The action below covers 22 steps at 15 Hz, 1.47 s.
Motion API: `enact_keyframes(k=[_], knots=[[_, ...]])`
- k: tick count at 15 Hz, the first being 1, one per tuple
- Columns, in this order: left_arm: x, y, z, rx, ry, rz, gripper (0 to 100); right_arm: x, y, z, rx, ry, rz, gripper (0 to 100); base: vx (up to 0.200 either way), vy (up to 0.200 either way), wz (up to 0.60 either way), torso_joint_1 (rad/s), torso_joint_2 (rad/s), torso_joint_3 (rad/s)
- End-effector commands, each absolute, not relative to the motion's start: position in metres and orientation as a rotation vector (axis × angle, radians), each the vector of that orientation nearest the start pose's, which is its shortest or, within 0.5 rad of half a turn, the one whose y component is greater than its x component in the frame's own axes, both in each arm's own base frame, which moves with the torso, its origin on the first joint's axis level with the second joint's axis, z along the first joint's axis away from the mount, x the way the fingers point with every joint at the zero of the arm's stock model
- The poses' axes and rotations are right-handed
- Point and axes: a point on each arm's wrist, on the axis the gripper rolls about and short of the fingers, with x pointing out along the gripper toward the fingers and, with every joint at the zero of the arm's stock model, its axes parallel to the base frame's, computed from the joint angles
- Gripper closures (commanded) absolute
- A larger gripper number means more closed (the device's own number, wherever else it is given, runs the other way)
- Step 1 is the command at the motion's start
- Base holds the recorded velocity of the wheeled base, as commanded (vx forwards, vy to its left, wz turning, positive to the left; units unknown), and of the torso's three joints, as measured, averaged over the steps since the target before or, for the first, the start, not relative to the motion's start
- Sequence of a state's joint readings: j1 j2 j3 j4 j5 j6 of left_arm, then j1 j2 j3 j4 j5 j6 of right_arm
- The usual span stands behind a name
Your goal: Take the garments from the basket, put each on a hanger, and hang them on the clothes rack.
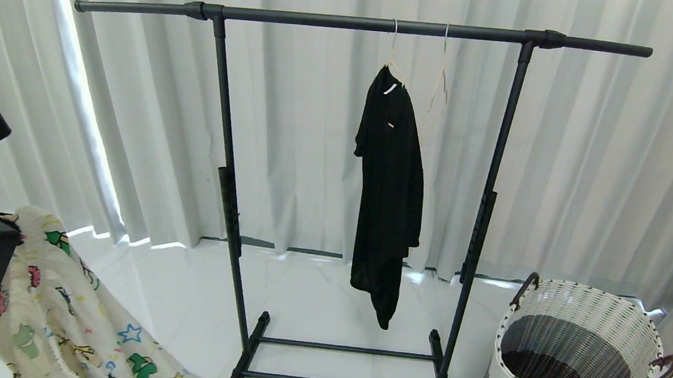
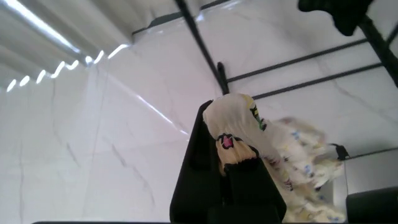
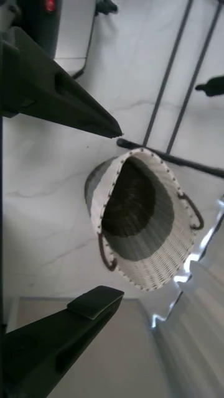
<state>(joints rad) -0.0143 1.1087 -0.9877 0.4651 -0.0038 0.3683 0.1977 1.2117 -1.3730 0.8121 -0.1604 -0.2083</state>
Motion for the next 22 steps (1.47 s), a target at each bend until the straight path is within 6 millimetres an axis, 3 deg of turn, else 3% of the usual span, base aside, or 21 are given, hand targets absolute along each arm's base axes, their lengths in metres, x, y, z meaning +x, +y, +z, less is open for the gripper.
enact_keyframes(k=[1,4,12,22], knots=[[0.126,0.001,0.266,0.354,0.563,-0.102,100,0.136,0.022,0.316,-0.309,0.626,0.096,0,0.000,0.000,0.00,0.000,0.00,0.000],[0.125,0.001,0.266,0.355,0.562,-0.099,100,0.148,0.025,0.309,-0.281,0.543,0.090,0,0.000,0.000,0.00,0.000,0.00,0.000],[0.122,0.001,0.266,0.355,0.556,-0.097,100,0.149,0.025,0.308,-0.279,0.544,0.090,0,0.000,0.000,0.00,0.011,-0.04,-0.043],[0.119,0.001,0.266,0.357,0.548,-0.096,100,0.149,0.025,0.308,-0.280,0.544,0.091,0,0.000,0.000,0.00,0.166,-0.45,-0.281]])
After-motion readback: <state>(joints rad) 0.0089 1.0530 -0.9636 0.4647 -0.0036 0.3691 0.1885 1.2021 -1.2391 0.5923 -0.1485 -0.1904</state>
